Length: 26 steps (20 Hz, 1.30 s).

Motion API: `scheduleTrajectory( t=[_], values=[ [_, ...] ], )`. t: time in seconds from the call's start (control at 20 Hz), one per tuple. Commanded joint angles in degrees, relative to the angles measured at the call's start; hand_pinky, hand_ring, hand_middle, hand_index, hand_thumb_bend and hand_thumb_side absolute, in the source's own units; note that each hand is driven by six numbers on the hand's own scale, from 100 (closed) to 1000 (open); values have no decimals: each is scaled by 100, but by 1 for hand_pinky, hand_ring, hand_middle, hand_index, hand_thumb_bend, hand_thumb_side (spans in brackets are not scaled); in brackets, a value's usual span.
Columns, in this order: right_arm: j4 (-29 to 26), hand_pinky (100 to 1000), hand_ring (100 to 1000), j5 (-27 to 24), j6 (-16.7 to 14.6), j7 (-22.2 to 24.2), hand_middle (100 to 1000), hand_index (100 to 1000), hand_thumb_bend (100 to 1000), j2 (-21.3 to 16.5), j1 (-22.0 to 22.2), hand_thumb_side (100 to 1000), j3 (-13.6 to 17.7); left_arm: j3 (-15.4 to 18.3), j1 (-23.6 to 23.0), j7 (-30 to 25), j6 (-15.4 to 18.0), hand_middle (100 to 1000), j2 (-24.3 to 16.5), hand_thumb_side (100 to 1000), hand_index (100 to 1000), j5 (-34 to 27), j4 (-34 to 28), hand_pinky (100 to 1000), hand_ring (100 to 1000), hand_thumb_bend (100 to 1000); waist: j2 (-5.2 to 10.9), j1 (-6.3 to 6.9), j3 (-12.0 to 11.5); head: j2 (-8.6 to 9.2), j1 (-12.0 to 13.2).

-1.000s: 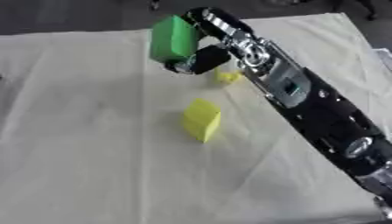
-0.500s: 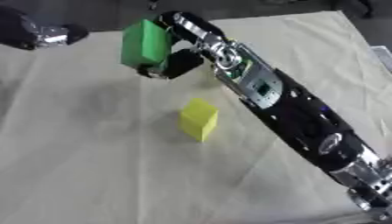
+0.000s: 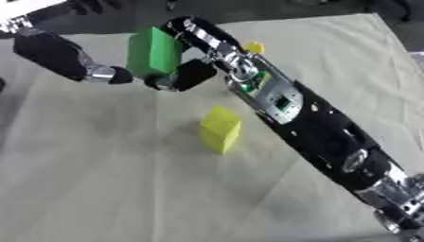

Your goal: Pick up the objects with one hand, pass them to the other hand, and then place them into the box on the other side of the table.

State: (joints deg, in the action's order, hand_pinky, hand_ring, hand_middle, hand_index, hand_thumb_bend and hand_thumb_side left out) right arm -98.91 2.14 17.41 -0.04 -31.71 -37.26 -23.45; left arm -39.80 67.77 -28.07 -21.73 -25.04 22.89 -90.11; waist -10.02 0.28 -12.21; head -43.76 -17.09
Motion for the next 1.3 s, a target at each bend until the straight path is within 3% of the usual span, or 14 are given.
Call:
scheduleTrajectory(
  t=[0.05, 0.35, 0.7, 1.1, 1.3],
  values=[
    [-80, 765, 585, 92, -51, 39, 318, 570, 100, -31, -83, 100, 22, 41, 105, -286, 192, 823, -17, 440, 846, 91, -73, 858, 851, 752, 89, 62, -5, 29, 12],
    [-130, 769, 582, 208, -123, 206, 318, 571, 100, -33, -88, 100, -60, 27, 100, -557, 402, 821, 84, 409, 845, 303, -5, 854, 851, 768, 71, 55, 7, 32, 11],
    [-212, 770, 580, 303, -162, 453, 320, 572, 100, 11, -89, 100, -153, -8, 54, -379, 402, 816, 245, 385, 854, 751, 280, 839, 841, 684, 22, 52, 30, 55, 55],
    [-334, 765, 576, 254, -163, 553, 318, 569, 100, 31, -58, 100, -177, -45, 14, -77, 241, 762, 339, 349, 818, 677, 369, 796, 804, 582, -1, 46, 60, 58, 108],
    [-376, 762, 576, 191, -138, 534, 320, 571, 100, 30, -64, 100, -177, -94, 5, -22, 268, 736, 365, 365, 792, 528, 424, 781, 785, 592, -11, 52, 82, 32, 112]
  ],
)
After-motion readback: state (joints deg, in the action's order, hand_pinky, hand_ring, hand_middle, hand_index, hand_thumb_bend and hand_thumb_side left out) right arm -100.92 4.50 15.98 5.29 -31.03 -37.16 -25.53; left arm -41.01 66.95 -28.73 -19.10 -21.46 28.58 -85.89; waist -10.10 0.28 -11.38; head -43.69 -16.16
